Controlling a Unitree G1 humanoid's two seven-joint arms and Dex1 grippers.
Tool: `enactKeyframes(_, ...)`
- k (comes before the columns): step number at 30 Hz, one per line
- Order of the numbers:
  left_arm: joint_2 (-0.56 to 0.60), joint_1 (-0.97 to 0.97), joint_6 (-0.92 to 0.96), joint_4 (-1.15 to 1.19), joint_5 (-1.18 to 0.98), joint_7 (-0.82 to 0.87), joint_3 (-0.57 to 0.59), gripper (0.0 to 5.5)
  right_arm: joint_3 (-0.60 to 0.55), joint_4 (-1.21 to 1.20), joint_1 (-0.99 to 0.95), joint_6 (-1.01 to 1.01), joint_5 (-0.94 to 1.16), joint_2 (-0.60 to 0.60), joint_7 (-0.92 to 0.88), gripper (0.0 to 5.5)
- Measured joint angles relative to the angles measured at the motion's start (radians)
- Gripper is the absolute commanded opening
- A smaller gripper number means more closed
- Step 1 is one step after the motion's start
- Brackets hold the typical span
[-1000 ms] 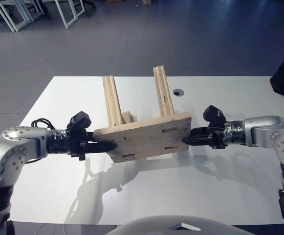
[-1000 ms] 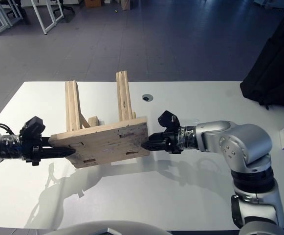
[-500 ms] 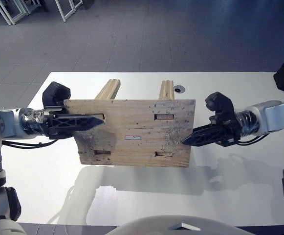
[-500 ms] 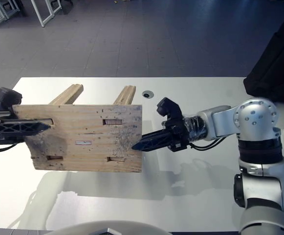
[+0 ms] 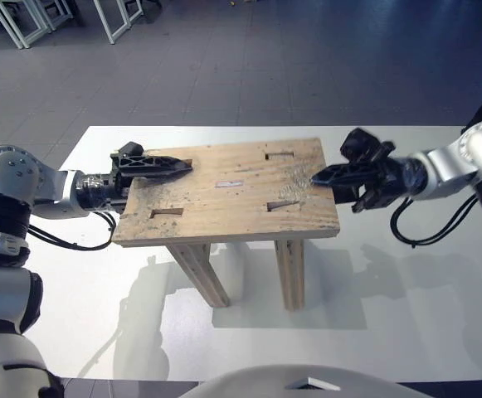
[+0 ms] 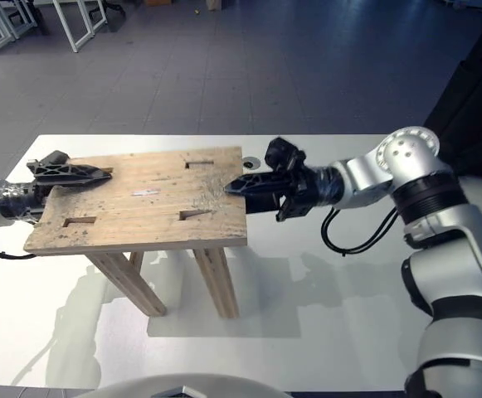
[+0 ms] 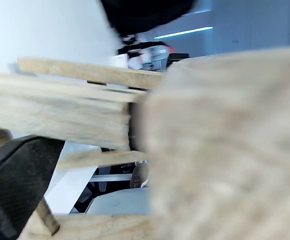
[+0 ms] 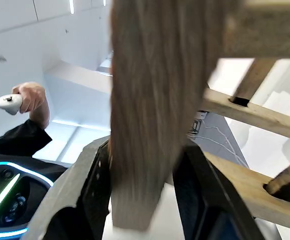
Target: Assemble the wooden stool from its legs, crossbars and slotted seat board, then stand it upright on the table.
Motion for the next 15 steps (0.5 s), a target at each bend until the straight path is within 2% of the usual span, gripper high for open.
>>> enactKeyframes(7,-0.037,0.007,0.000,-0.001,-0.001,0.062,0.055,5.47,-0.155,-0.086,0.104,-0.037,0.046,0.019,-0.152,1.79)
enactKeyframes(10,-0.044,0.043,0.000,-0.029,0.011,0.074,0.119,5.50,-0.219,-0.105,0.143,-0.057,0.046,0.040,-0.205,2.51)
enactKeyframes(15,-0.039,0.044,0.000,-0.020,0.015,0.069,0.122,5.50,-0.256,-0.084,0.163,-0.051,0.046,0.044,-0.264,3.57)
